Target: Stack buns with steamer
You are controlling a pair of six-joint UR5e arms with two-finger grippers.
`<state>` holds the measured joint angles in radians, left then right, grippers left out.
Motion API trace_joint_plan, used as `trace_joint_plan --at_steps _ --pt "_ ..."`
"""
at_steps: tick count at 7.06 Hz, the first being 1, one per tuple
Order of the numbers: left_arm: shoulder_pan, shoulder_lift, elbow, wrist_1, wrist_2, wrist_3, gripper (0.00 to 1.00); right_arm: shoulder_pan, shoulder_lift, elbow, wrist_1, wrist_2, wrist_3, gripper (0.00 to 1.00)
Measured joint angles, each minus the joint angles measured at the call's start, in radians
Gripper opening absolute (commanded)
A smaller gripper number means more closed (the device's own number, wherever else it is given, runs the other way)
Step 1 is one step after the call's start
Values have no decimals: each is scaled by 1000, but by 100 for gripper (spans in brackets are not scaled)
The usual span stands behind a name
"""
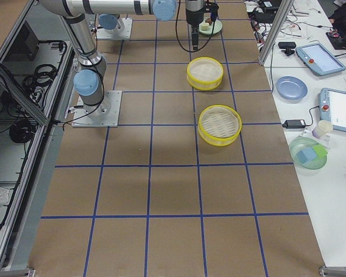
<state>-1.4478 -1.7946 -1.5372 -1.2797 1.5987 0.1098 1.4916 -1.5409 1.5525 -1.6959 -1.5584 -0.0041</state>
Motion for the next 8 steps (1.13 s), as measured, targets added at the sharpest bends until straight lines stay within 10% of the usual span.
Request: trace_joint_plan --at_steps 6,7,8 --pt "33 -272 -107 319 2 70 90 -377 293 -74 -179 59 -341 100" --pt "43 -292 -107 321 1 76 75 -418 358 -106 -202 62 -401 100" --pt "50 -307 -107 322 0 81 35 -436 397 -117 -237 54 -438 100"
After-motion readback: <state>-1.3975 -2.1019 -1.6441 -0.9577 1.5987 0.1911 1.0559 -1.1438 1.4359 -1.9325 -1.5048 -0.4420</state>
